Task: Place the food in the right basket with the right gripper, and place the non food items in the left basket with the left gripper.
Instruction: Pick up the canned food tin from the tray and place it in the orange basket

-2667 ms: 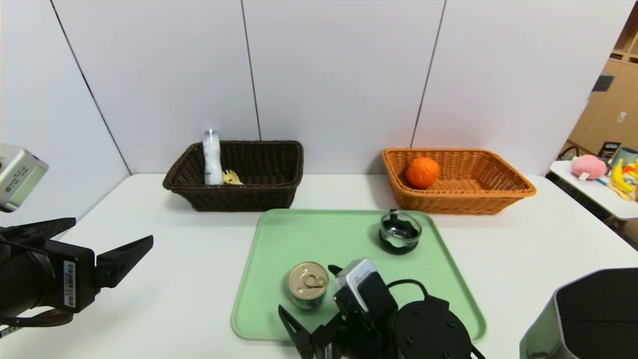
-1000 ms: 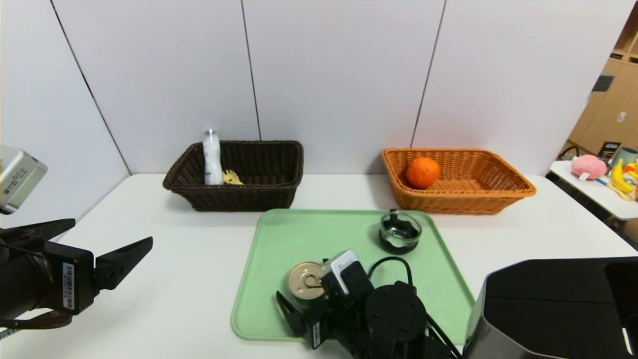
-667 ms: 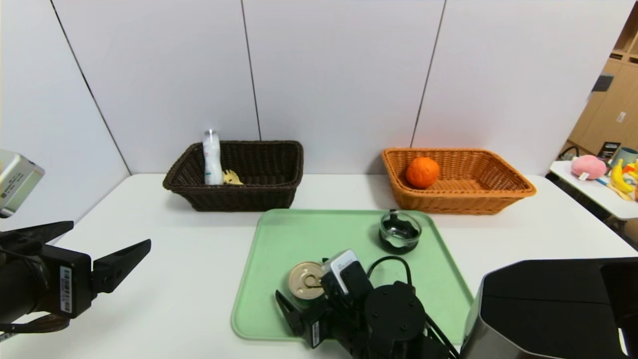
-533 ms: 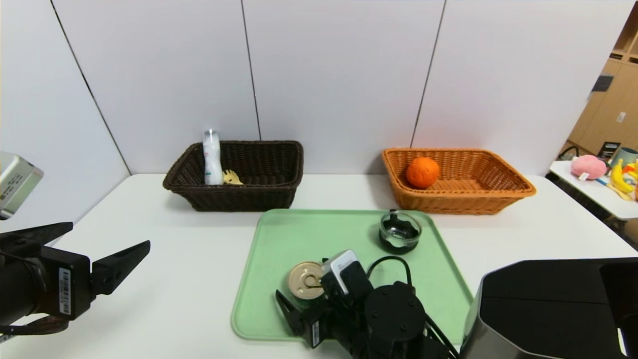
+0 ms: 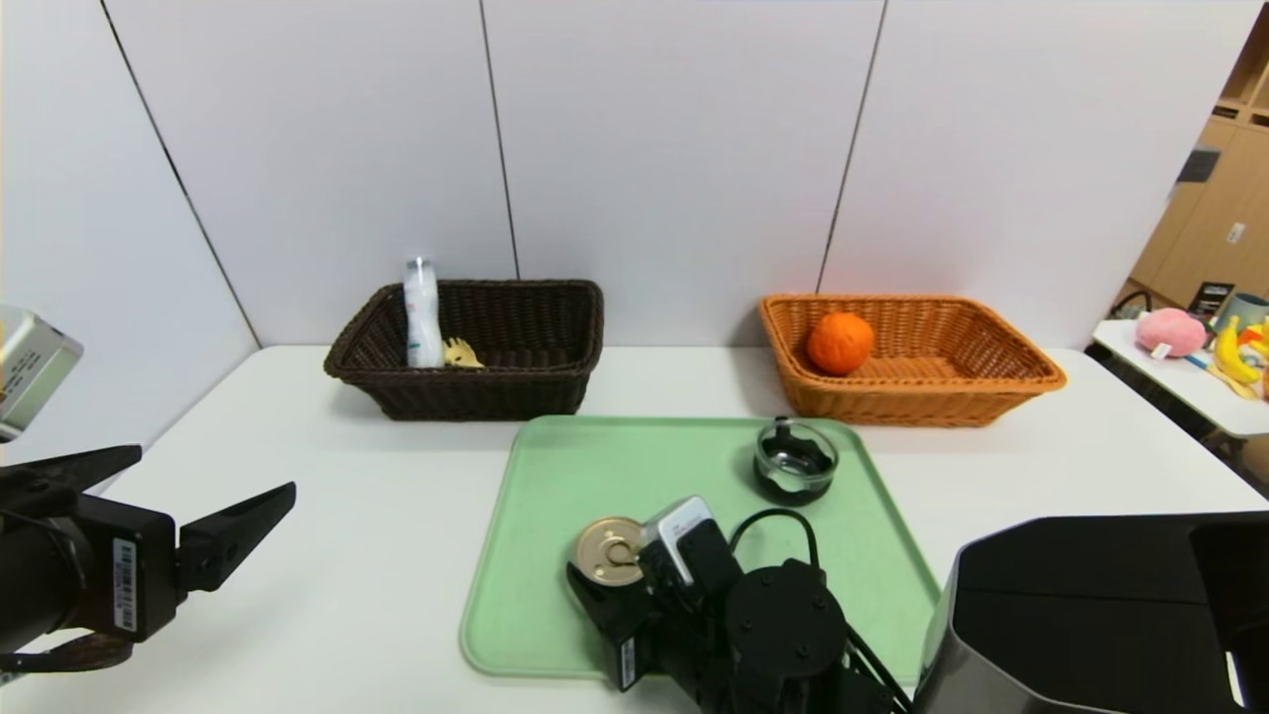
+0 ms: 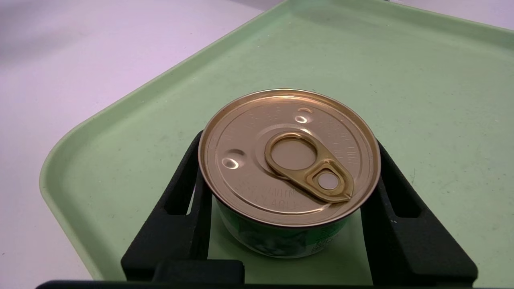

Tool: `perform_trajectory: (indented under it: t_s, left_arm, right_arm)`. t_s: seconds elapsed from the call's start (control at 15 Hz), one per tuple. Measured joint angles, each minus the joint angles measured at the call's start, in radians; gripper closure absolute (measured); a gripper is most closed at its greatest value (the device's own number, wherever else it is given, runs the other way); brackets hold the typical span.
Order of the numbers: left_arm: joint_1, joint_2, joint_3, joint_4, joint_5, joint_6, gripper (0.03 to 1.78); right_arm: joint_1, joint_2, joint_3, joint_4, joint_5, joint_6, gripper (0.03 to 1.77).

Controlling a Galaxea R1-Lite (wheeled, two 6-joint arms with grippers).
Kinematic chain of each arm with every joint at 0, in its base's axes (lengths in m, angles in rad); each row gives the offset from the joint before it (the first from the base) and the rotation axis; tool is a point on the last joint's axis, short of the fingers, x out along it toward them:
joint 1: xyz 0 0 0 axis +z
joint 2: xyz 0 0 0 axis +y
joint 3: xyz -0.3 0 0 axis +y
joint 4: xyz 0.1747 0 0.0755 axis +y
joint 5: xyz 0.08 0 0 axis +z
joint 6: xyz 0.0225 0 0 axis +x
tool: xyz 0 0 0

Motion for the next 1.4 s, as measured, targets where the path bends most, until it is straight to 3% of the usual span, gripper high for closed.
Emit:
perform_trajectory:
  t_s: [0.33, 0.6, 1.13, 1.4]
  left_arm:
    - [0.0, -0.005, 0.002, 0.003, 0.0, 0.002, 0.12]
    - [0.0, -0.005, 0.004, 0.011, 0.0, 0.003, 0.12]
    - [0.0, 0.001, 0.008, 0.011, 0.0, 0.003, 0.12]
    - [0.0, 0.004, 0.009, 0.01, 0.0, 0.003, 0.12]
  right_arm:
    - [-0.001, -0.057, -0.061, 0.064, -0.003, -0.009, 0.8]
    - [-0.085, -0.207, -0.271, 0.334, 0.014, -0.005, 0.8]
    - [-0.519, -0.457, -0.748, 1.203, 0.198, -0.007, 0.81]
    - [-0.699, -0.501, -0.772, 1.38, 0.261, -0.008, 0.81]
